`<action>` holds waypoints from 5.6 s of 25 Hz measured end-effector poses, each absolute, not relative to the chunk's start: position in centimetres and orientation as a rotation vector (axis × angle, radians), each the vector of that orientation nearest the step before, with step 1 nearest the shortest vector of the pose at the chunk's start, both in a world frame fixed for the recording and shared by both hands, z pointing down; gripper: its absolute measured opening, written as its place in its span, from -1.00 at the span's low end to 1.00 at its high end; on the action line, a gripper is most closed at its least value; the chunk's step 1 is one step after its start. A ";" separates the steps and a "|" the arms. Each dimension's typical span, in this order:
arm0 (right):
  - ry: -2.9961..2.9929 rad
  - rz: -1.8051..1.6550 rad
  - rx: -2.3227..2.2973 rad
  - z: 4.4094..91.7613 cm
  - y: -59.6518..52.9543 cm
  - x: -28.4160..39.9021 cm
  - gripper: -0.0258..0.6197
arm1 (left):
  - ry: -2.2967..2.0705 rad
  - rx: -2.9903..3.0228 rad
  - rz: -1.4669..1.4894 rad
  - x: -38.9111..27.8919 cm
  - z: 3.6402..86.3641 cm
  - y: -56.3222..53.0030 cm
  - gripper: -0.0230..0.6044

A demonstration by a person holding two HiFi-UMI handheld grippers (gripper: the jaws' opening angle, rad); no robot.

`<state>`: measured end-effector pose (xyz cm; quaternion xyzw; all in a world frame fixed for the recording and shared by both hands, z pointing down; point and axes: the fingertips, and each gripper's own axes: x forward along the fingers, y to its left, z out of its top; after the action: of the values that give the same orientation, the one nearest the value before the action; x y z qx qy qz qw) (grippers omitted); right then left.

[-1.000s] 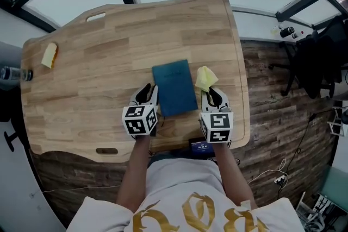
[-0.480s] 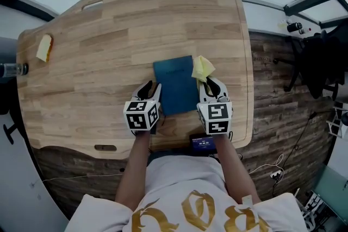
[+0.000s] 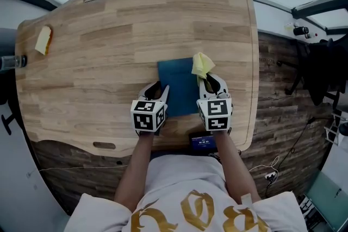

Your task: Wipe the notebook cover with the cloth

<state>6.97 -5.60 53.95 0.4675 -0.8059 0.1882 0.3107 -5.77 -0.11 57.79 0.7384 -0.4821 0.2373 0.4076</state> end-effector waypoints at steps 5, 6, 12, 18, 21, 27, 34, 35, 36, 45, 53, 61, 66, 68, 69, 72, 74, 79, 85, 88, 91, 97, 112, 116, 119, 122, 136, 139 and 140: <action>-2.118 0.501 1.210 55.1 -6.3 6.5 -0.81 | -1.219 1.835 0.566 -6.1 57.9 -0.2 -0.54; -2.114 0.508 1.194 55.6 -6.2 6.4 -0.81 | -1.219 1.834 0.564 -6.1 57.9 -0.2 -0.55; -2.099 0.532 1.153 57.0 -5.8 6.1 -0.81 | -1.221 1.833 0.566 -6.1 57.9 -0.3 -0.56; -2.096 0.524 1.131 57.1 -5.8 6.0 -0.81 | -1.212 1.821 0.559 -6.2 57.9 -0.3 -0.58; -2.093 0.520 1.129 57.2 -5.8 6.0 -0.81 | -1.216 1.819 0.555 -6.2 57.9 -0.3 -0.58; -2.089 0.500 1.118 57.2 -5.7 5.7 -0.81 | -1.220 1.817 0.556 -6.2 57.9 -0.2 -0.59; -2.108 0.478 1.070 57.3 -5.6 4.3 -0.81 | -1.224 1.819 0.559 -6.1 58.0 -0.3 -0.59; -2.112 0.476 1.061 57.2 -5.6 3.9 -0.81 | -1.222 1.819 0.559 -6.1 58.0 -0.3 -0.59; -2.115 0.474 1.051 57.2 -5.5 3.6 -0.81 | -1.221 1.818 0.558 -6.2 58.0 -0.3 -0.59; -2.145 0.443 0.966 57.4 -5.1 0.7 -0.81 | -1.208 1.811 0.551 -6.2 58.0 -0.3 -0.60; -2.153 0.428 0.890 57.4 -4.8 -0.7 -0.81 | -1.197 1.806 0.543 -6.3 58.0 -0.3 -0.61; -2.175 0.451 0.819 57.5 -4.7 -2.4 -0.81 | -1.177 1.793 0.528 -6.3 58.0 -0.4 -0.63; -2.203 0.440 0.750 57.5 -4.2 -3.8 -0.81 | -1.159 1.785 0.518 -6.4 58.1 -0.3 -0.64; -2.211 0.430 0.724 57.5 -3.9 -4.3 -0.81 | -1.156 1.778 0.516 -6.6 58.1 -0.3 -0.65; -2.213 0.427 0.717 57.4 -3.8 -4.4 -0.81 | -1.155 1.777 0.514 -6.6 58.1 -0.3 -0.65; -2.212 0.422 0.701 57.4 -3.5 -4.2 -0.81 | -1.150 1.775 0.509 -6.4 58.1 -0.3 -0.65; -2.211 0.421 0.689 57.4 -3.2 -4.2 -0.81 | -1.150 1.774 0.509 -6.5 58.1 -0.4 -0.65; -2.210 0.426 0.676 57.5 -2.2 -4.0 -0.81 | -1.149 1.774 0.509 -6.5 58.2 -0.3 -0.66; -2.196 0.435 0.644 57.6 -0.9 -3.7 -0.81 | -1.143 1.770 0.503 -6.5 58.3 -0.3 -0.66; -2.189 0.447 0.628 57.6 0.1 -3.4 -0.81 | -1.143 1.767 0.506 -6.5 58.3 -0.3 -0.66; -2.184 0.458 0.621 57.6 1.3 -3.2 -0.81 | -1.136 1.763 0.501 -6.5 58.3 -0.3 -0.67; -2.179 0.483 0.610 57.6 3.5 -2.9 -0.81 | -1.137 1.762 0.501 -6.5 58.4 -0.3 -0.67; -2.196 0.497 0.460 57.6 9.0 -3.7 -0.81 | -1.146 1.765 0.506 -6.5 58.4 -0.2 -0.67; -2.202 0.465 0.459 57.6 9.5 -3.6 -0.81 | -1.146 1.766 0.507 -6.5 58.4 -0.2 -0.67; -2.193 0.463 0.473 57.7 9.4 -3.2 -0.81 | -1.144 1.766 0.507 -6.5 58.5 -0.2 -0.67; -2.181 0.468 0.494 57.7 9.1 -2.5 -0.81 | -1.146 1.766 0.507 -6.6 58.5 -0.2 -0.67; -2.118 0.522 0.671 57.7 7.3 3.0 -0.81 | -1.146 1.769 0.508 -6.5 58.4 -0.3 -0.67; -2.106 0.519 0.688 57.7 7.4 3.5 -0.81 | -1.148 1.765 0.508 -6.5 58.4 -0.1 -0.67; -2.103 0.513 0.692 57.7 7.3 3.6 -0.81 | -1.149 1.765 0.508 -6.6 58.4 -0.1 -0.67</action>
<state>3.63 7.34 57.70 0.2761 -0.8395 0.2046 0.4208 -6.56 -0.12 58.40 0.7198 -0.4687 0.2071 0.4683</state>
